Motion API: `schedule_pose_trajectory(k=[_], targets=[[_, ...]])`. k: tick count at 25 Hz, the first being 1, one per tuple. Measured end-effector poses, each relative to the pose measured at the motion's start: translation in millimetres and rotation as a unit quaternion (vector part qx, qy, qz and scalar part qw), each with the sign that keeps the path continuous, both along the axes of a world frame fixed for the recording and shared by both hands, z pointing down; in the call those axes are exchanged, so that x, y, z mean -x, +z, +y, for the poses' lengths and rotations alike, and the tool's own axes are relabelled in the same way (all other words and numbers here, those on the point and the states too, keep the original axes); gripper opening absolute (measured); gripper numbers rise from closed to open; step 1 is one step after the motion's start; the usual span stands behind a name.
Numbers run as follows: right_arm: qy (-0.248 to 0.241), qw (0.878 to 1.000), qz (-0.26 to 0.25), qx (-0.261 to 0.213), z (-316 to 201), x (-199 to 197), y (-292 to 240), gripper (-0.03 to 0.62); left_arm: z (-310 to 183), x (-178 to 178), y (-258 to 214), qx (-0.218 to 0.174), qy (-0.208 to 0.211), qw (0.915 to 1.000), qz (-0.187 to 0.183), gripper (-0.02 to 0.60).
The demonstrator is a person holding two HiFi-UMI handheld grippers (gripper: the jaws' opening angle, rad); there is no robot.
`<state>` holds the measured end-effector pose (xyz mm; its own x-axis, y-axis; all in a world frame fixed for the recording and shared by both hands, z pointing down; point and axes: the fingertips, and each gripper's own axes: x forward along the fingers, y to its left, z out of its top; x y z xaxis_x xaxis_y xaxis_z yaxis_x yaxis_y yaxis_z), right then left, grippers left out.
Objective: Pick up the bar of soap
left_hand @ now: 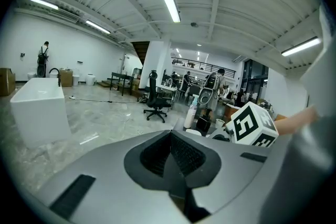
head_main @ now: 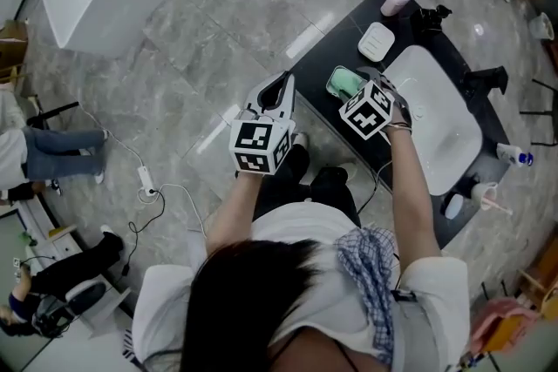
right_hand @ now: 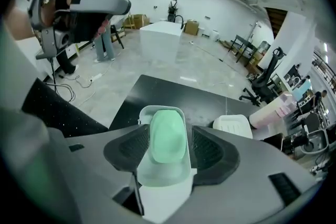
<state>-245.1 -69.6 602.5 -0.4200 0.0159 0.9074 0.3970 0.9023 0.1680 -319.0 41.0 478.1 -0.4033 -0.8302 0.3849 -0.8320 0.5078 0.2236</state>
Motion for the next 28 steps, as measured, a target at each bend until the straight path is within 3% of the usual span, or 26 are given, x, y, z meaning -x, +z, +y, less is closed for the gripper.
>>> schedule_pose_trajectory(k=[7, 22, 28], targets=[[-0.031, 0.998, 0.052, -0.016, 1.3, 4.1, 15.0, 0.252, 9.7, 14.6, 8.9, 0.0, -0.009, 0.9999, 0.012, 0.011], [-0.032, 0.997, 0.068, -0.03, 1.9, 6.6, 25.5, 0.252, 6.1, 17.6, 23.0, -0.001, -0.001, 0.9996, 0.027, 0.011], [-0.046, 0.994, 0.058, -0.077, -4.1, 9.9, 27.1, 0.252, 4.6, 18.3, 22.1, -0.002, 0.001, 0.9996, 0.028, 0.011]])
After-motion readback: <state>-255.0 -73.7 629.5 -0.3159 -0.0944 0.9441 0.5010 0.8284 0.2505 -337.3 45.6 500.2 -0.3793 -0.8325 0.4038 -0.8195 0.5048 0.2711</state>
